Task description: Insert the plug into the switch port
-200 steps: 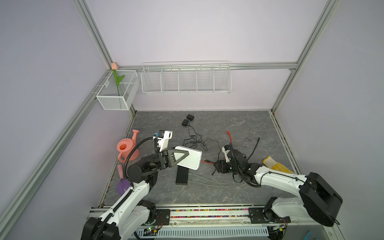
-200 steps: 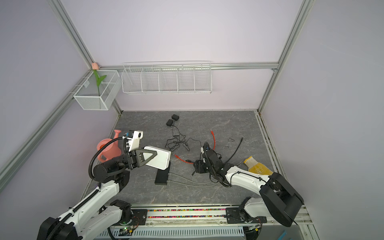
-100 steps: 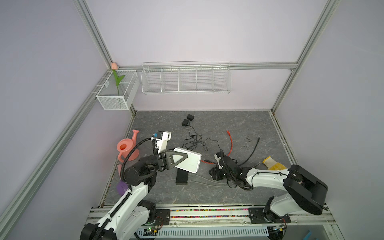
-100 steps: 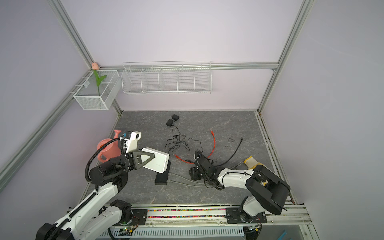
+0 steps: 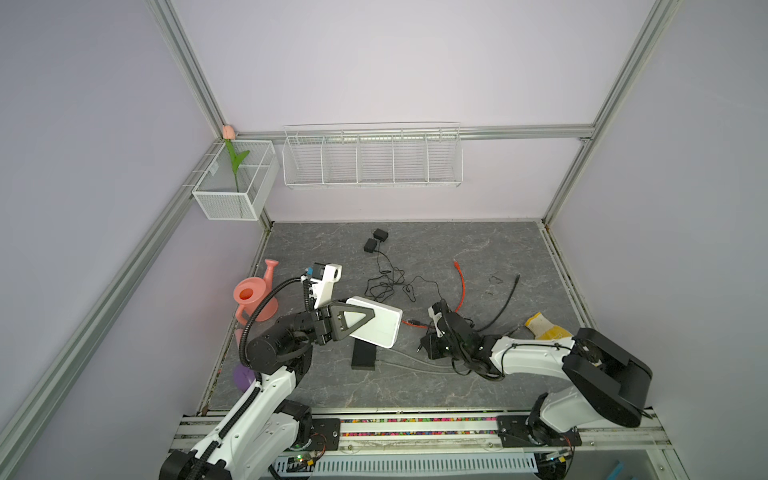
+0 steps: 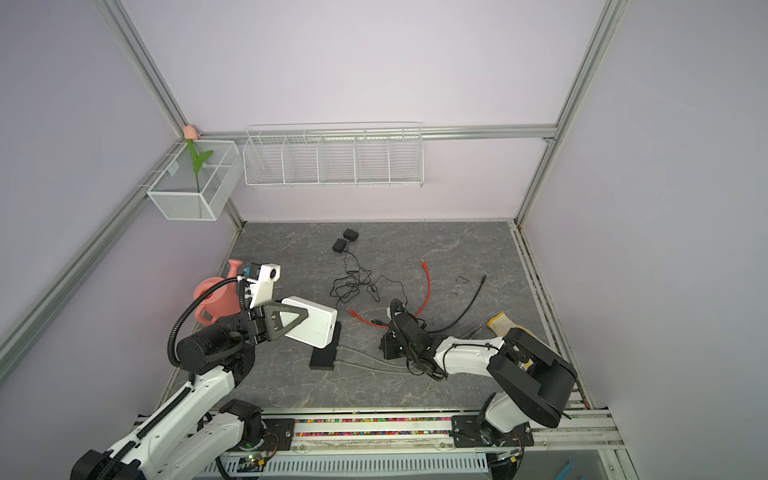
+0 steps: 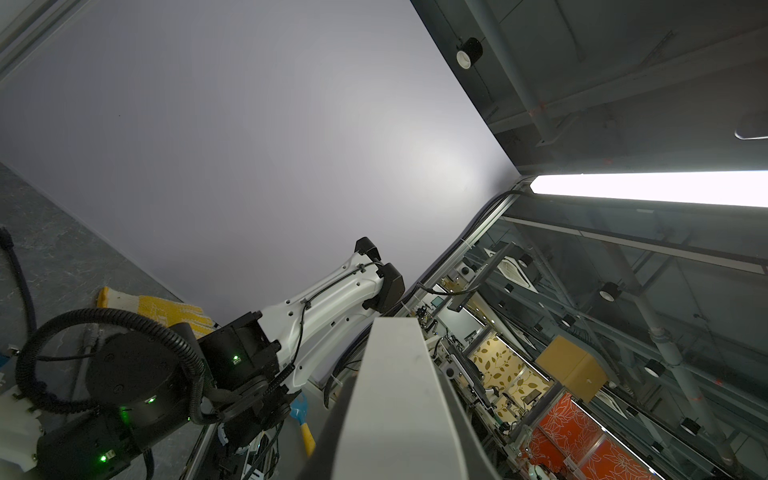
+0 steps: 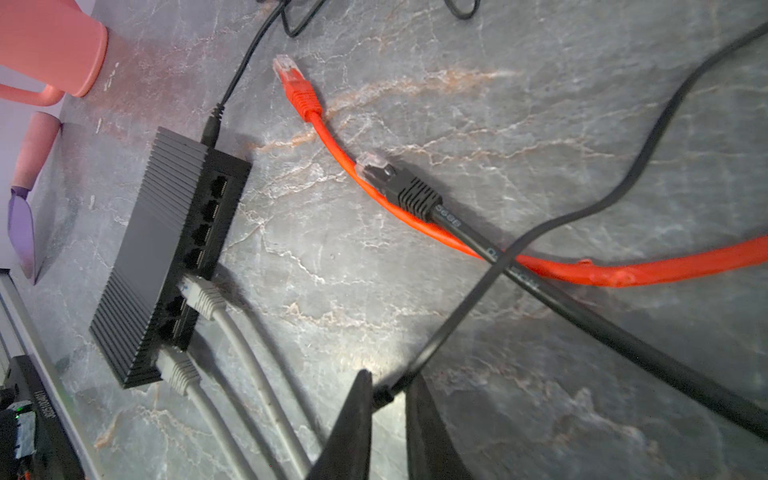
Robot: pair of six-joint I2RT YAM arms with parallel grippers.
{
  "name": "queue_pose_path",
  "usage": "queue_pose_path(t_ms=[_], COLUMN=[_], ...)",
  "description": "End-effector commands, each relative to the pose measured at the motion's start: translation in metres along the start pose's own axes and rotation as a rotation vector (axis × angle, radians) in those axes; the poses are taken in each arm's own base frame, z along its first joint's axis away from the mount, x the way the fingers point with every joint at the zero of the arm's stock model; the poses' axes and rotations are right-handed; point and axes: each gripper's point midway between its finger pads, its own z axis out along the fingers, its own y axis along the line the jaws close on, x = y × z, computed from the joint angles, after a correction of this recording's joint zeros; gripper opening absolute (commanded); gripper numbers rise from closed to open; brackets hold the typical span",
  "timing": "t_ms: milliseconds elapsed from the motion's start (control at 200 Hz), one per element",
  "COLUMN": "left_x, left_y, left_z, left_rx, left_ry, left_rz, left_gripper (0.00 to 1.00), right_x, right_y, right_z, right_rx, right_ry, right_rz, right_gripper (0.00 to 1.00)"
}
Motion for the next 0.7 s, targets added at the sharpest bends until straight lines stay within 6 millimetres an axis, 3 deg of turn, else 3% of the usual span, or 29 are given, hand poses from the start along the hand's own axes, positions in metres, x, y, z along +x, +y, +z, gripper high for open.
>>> queue_pose_path(t_ms=[0, 425, 695], left_x=[-0.002, 0.002, 0.004], left_y=[-0.016, -0.019, -0.018], left_z=[0.002, 0.001, 0.000], left_rx=[0.026, 0.017, -0.002], left_ry=[0.019, 0.022, 0.023], left_rz=[0.040, 0.054, 0.062], left_gripper=[0.00, 0.00, 0.00], right_x=[0.003, 0.007, 0.006], right_y=[0.001, -0.006, -0.007], right_z=[0.000, 0.001, -0.003], right_rx=[-0.011, 0.020, 0.076], right_ry=[-0.003, 0.005, 0.019], right_rz=[0.023, 0.053, 0.043], right_gripper=[0.13, 0.07, 0.40])
